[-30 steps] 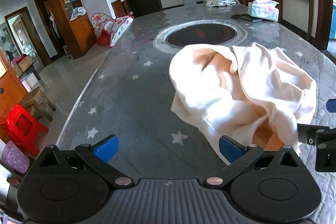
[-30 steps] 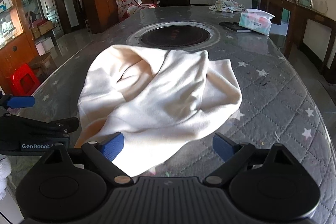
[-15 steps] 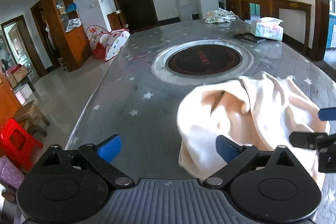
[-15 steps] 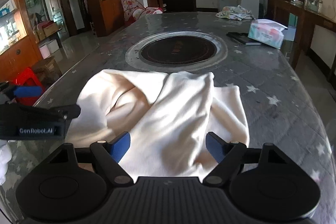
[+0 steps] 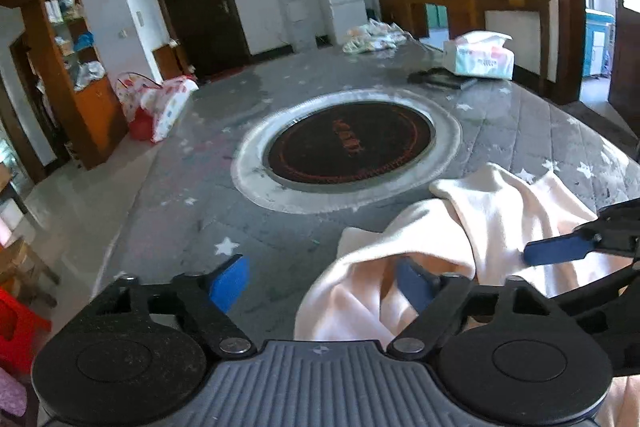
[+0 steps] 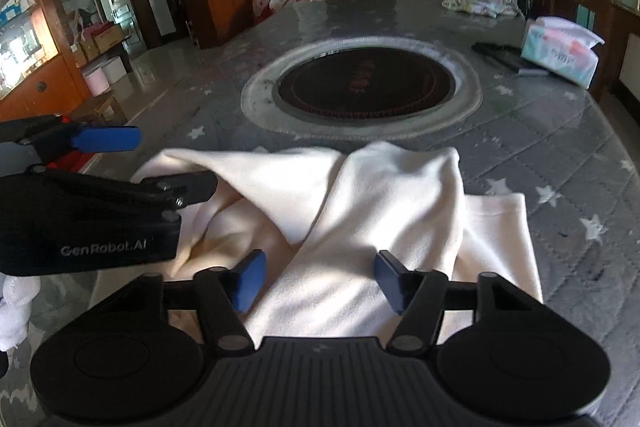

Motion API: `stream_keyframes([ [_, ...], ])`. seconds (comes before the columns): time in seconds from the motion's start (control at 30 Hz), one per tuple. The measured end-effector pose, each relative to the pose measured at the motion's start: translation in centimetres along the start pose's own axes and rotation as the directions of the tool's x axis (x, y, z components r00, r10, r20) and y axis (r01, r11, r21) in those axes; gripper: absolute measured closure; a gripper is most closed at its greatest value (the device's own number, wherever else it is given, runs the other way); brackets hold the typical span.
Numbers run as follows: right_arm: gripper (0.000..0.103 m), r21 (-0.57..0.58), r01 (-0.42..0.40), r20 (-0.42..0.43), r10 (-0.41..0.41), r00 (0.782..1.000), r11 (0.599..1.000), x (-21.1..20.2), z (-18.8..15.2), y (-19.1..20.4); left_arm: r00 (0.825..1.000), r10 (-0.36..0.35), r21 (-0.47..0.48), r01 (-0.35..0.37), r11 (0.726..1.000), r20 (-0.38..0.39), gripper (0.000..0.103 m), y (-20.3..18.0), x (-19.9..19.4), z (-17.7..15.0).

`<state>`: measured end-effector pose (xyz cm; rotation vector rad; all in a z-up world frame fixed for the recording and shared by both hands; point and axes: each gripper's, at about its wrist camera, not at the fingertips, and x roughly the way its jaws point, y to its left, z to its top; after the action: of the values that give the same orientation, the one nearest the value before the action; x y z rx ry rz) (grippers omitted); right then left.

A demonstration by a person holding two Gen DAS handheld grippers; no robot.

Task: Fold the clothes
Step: 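Close the left gripper on the sweatshirt edge while the right gripper grasps it too, then lift and spread the sweatshirt flat with both grippers, then open both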

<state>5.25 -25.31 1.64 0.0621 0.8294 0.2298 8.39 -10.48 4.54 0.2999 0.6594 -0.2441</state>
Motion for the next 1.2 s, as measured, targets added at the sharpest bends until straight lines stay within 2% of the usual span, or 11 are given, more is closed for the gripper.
stream_keyframes([
  [0.07,0.046,-0.011,0.008,0.003,-0.008,1.0,1.0,0.1,-0.2,0.0,1.0,-0.017,-0.004,0.017,1.0,-0.014,0.048,0.2,0.5,-0.2],
  [0.17,0.052,-0.014,0.015,0.007,-0.014,1.0,1.0,-0.1,-0.3,-0.1,0.999,-0.033,-0.007,0.033,0.999,-0.027,0.063,0.2,0.9,-0.5],
  [0.2,0.056,-0.012,0.017,0.006,-0.017,1.0,1.0,-0.2,-0.3,-0.1,0.999,-0.039,-0.01,0.039,0.999,-0.028,0.066,0.3,1.0,-0.6],
  [0.27,0.064,-0.007,0.02,0.007,-0.02,1.0,1.0,-0.2,-0.3,-0.3,0.998,-0.049,-0.014,0.048,0.999,-0.026,0.079,0.3,0.9,-0.7],
  [0.37,0.077,0.003,0.026,0.01,-0.026,1.0,1.0,-0.3,-0.2,-0.7,0.998,-0.061,-0.017,0.061,0.998,-0.017,0.091,0.4,0.7,-0.8],
  [0.4,0.08,0.007,0.027,0.012,-0.027,1.0,1.0,-0.3,-0.2,-0.9,0.998,-0.063,-0.018,0.063,0.998,-0.014,0.092,0.4,0.7,-0.8],
  [0.43,0.088,0.016,0.024,0.015,-0.025,1.0,1.0,-0.5,-0.3,-1.1,0.998,-0.063,-0.02,0.063,0.998,-0.01,0.094,0.4,0.6,-0.8],
  [0.57,0.097,0.044,0.032,0.029,-0.033,0.999,0.999,-1.0,-0.5,-1.8,0.998,-0.058,-0.037,0.058,0.998,0.005,0.099,0.9,-0.1,-0.9],
  [0.9,0.099,0.091,0.1,0.155,-0.113,0.981,0.991,-7.1,-1.3,-4.0,0.998,0.011,-0.145,-0.002,0.989,0.058,0.1,4.4,-4.3,-2.4],
  [1.2,0.099,0.186,0.179,0.254,-0.224,0.941,0.966,-14.6,-4.9,-7.3,0.994,0.094,-0.26,-0.075,0.963,0.062,0.1,8.1,-9.6,-6.8],
])
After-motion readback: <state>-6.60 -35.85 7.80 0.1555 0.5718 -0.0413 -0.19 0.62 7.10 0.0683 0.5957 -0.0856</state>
